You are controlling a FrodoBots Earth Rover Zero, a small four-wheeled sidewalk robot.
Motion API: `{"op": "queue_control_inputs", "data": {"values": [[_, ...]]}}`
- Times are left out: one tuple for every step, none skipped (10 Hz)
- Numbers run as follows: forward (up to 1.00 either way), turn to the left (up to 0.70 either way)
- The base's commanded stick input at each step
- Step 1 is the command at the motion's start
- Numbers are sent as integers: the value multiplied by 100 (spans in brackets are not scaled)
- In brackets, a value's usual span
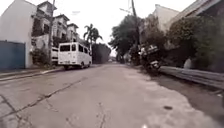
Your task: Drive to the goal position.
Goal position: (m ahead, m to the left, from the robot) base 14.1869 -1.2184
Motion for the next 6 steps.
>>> {"op": "queue_control_inputs", "data": {"values": [[70, 0], [70, 0], [70, 0], [70, 0], [70, 0], [70, 0]]}}
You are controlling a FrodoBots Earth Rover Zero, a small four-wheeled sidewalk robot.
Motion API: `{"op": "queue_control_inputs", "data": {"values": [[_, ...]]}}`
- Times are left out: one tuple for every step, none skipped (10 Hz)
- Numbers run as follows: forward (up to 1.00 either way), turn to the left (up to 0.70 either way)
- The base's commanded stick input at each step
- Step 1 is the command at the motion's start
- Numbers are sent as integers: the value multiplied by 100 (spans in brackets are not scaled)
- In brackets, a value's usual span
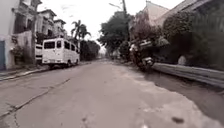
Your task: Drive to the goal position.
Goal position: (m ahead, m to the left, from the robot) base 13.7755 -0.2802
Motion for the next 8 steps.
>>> {"op": "queue_control_inputs", "data": {"values": [[70, -3], [70, -17], [70, -19], [70, 0], [70, 0], [70, 0], [70, 0], [70, 0]]}}
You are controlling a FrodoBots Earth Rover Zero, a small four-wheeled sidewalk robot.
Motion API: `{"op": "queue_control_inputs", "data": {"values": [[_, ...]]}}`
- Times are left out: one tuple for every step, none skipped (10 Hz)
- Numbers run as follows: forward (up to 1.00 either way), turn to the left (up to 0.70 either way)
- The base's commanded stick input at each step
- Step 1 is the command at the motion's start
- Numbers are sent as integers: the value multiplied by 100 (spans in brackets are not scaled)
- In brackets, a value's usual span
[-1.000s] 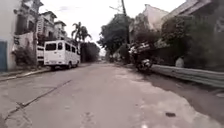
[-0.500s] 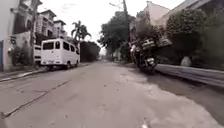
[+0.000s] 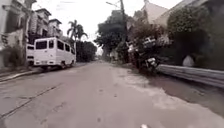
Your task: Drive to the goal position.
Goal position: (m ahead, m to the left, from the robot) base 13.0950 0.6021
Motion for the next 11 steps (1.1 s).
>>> {"op": "queue_control_inputs", "data": {"values": [[70, 0], [70, 0], [70, 0], [70, 0], [70, 0], [70, 0], [70, 0], [70, 0], [70, 0], [70, 0], [70, 0]]}}
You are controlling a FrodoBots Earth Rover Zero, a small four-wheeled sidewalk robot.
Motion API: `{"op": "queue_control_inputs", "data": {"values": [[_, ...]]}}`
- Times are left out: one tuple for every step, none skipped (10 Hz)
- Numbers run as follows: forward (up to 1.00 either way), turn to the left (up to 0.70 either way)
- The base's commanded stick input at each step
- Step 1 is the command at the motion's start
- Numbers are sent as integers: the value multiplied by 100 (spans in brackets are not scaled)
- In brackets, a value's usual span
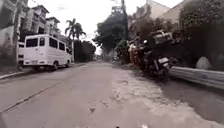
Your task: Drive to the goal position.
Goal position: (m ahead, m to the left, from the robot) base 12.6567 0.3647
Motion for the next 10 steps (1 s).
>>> {"op": "queue_control_inputs", "data": {"values": [[70, 0], [70, 0], [70, 0], [70, 0], [70, 0], [70, 0], [70, 0], [70, 0], [70, 0], [70, 0]]}}
